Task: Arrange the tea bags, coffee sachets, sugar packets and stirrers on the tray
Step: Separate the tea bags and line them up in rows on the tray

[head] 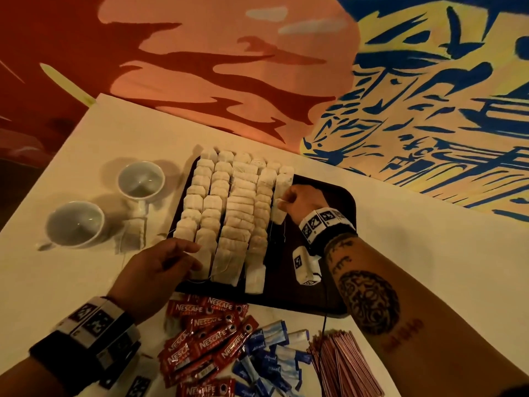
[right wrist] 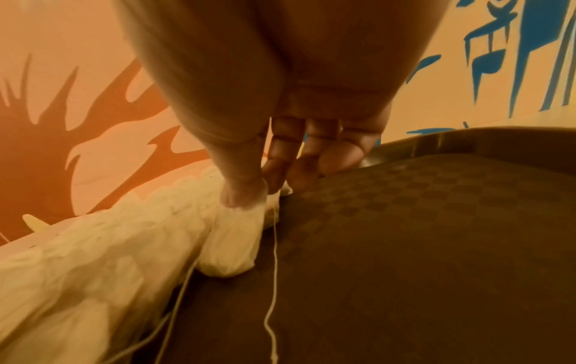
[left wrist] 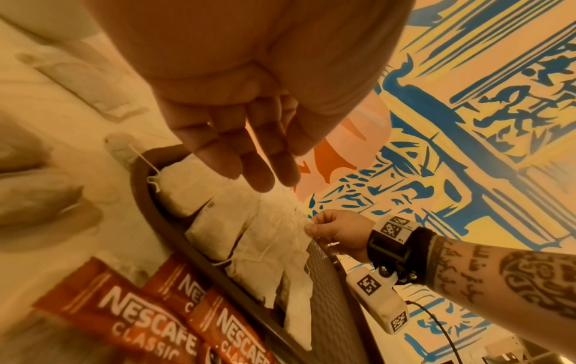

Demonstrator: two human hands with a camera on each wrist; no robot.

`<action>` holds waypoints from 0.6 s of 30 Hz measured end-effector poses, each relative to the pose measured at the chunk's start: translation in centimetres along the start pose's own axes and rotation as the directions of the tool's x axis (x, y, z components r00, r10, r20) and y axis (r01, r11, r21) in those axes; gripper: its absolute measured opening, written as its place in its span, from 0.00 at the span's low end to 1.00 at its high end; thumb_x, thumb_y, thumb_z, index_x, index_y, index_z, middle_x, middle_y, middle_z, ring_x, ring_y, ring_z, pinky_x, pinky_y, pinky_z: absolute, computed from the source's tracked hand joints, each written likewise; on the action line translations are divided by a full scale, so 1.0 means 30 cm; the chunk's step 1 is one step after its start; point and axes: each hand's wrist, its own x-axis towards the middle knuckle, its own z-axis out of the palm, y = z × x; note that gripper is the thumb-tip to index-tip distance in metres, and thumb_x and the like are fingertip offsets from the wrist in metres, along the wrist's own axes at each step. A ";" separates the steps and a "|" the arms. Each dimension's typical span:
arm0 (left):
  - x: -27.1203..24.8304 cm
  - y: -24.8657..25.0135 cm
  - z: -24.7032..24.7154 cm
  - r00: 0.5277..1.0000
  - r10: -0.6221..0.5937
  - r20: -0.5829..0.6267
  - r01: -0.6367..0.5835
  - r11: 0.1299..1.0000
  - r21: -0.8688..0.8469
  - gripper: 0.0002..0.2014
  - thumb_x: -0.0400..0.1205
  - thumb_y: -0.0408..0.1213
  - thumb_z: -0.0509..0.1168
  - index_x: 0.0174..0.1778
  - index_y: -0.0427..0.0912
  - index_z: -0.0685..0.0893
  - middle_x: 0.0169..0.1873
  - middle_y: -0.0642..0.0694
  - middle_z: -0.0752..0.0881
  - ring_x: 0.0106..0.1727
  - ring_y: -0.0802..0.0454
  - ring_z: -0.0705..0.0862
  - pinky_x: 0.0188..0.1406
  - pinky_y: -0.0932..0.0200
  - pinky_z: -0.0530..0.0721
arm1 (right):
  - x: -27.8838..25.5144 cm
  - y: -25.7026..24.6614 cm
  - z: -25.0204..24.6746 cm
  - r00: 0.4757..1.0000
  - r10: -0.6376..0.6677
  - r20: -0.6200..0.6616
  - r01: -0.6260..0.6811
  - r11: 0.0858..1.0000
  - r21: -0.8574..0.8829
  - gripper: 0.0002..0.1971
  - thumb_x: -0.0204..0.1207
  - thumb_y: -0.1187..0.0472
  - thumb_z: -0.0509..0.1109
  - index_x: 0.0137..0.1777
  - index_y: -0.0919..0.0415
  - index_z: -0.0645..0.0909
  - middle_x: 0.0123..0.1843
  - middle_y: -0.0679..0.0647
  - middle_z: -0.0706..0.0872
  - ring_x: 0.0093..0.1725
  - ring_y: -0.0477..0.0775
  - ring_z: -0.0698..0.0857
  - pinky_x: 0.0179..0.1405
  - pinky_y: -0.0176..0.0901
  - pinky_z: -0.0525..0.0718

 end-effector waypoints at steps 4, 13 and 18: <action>0.008 -0.007 -0.020 1.000 0.009 -0.004 -0.009 1.000 0.023 0.10 0.86 0.33 0.63 0.53 0.55 0.85 0.40 0.63 0.91 0.37 0.63 0.88 0.25 0.70 0.80 | 0.029 -0.006 0.005 1.000 0.020 -0.016 -0.020 1.000 -0.007 0.07 0.77 0.50 0.77 0.46 0.50 0.83 0.49 0.48 0.87 0.50 0.50 0.85 0.54 0.43 0.83; 0.021 -0.034 -0.057 0.993 -0.003 -0.119 0.008 0.999 0.048 0.10 0.85 0.35 0.65 0.49 0.58 0.85 0.39 0.59 0.90 0.33 0.58 0.86 0.26 0.67 0.80 | 0.015 -0.008 0.007 0.997 0.010 -0.070 -0.008 1.000 0.020 0.14 0.76 0.50 0.77 0.60 0.53 0.84 0.57 0.50 0.88 0.58 0.52 0.85 0.57 0.41 0.80; 0.057 -0.111 -0.113 0.955 0.015 -0.295 0.050 0.976 0.212 0.08 0.83 0.36 0.67 0.54 0.54 0.85 0.54 0.49 0.85 0.50 0.50 0.82 0.50 0.54 0.77 | -0.116 -0.020 0.042 0.986 -0.012 -0.165 0.025 0.997 0.078 0.16 0.79 0.51 0.73 0.64 0.52 0.83 0.63 0.53 0.84 0.61 0.54 0.85 0.64 0.50 0.84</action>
